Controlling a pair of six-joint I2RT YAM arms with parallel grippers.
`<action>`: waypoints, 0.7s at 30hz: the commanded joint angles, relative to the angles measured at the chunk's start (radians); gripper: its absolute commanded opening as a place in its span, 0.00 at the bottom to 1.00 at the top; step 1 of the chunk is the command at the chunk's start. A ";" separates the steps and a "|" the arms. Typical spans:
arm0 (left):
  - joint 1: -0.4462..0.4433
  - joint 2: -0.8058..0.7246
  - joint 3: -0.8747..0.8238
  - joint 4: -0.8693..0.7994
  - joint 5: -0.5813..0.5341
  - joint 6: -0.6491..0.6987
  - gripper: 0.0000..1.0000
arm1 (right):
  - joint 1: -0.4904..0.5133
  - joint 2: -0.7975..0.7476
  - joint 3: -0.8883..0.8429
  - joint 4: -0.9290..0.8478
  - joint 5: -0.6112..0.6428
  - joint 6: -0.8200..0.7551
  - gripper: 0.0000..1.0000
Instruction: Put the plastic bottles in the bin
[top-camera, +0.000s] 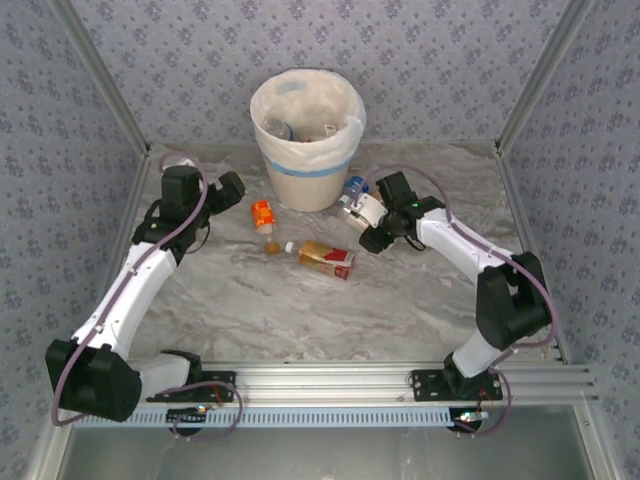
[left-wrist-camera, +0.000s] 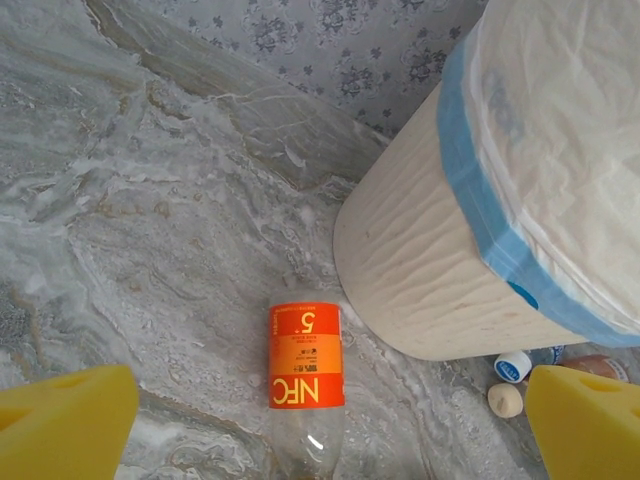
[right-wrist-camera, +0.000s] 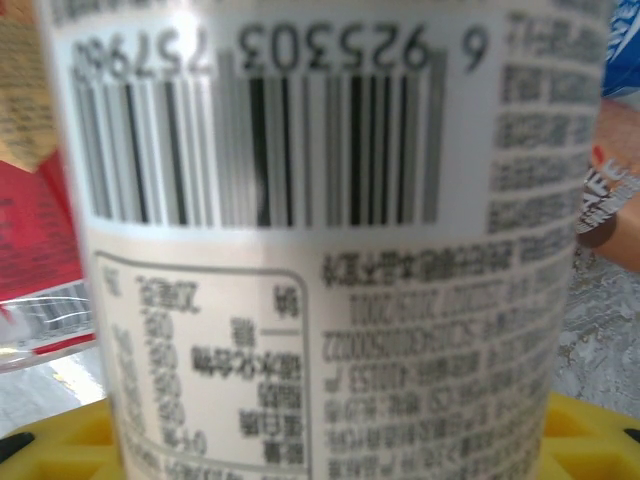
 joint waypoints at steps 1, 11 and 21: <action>0.014 0.006 -0.012 0.014 -0.002 -0.026 0.99 | -0.022 -0.053 -0.038 0.057 -0.068 0.068 0.41; 0.037 -0.001 -0.039 0.006 0.025 -0.058 0.99 | -0.111 -0.202 -0.018 0.297 -0.516 0.263 0.42; 0.067 -0.051 -0.074 -0.020 0.027 -0.068 1.00 | -0.108 -0.036 0.362 0.345 -0.441 0.514 0.40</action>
